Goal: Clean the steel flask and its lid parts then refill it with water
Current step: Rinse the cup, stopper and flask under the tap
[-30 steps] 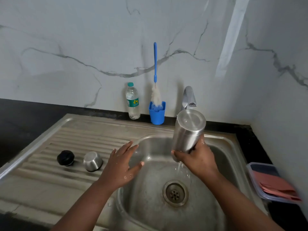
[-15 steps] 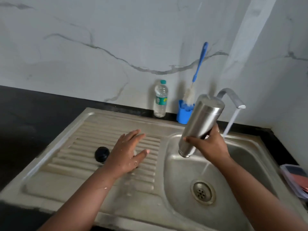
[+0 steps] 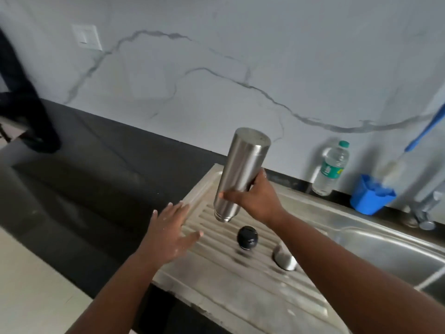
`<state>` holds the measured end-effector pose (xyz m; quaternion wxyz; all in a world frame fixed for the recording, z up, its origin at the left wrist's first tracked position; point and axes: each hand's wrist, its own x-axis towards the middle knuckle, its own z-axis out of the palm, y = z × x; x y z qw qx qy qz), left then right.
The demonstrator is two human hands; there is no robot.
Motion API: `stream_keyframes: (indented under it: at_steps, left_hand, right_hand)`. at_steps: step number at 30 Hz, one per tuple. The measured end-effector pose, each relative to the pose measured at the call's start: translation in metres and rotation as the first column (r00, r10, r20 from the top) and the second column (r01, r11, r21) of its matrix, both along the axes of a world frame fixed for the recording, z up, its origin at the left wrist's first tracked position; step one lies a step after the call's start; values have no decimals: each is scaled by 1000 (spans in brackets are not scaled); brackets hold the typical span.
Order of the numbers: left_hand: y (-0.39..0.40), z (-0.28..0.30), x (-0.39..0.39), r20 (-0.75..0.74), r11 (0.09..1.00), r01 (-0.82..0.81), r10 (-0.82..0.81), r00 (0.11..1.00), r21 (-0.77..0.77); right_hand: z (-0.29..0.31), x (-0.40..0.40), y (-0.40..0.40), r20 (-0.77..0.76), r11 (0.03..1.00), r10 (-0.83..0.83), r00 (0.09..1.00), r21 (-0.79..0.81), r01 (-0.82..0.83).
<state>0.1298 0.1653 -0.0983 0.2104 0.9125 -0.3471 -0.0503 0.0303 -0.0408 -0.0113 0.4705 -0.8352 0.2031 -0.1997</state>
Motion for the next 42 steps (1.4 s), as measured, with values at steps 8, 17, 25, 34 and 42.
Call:
stream_keyframes:
  at_steps: [8, 17, 25, 34, 42]
  left_hand:
    - [-5, -32, 5, -33, 984, 24, -19, 999, 175]
    - [-13, -41, 12, -44, 987, 34, -28, 999, 157]
    - [-14, -34, 5, -54, 988, 41, -33, 998, 152]
    - [-16, -22, -10, 139, 919, 41, 15, 990, -392]
    - [-92, 40, -60, 582, 673, 543, -201, 788, -502]
  right_hand:
    - [-42, 40, 15, -158, 999, -14, 987, -48, 7]
    - [-58, 37, 26, -199, 997, 3, 980, -81, -20]
    - [-58, 37, 29, -233, 993, 7, 972, -113, -34]
    - [-51, 26, 28, -256, 999, 29, 966, -25, -37]
    - [-25, -30, -19, -292, 987, -105, 951, -145, 64]
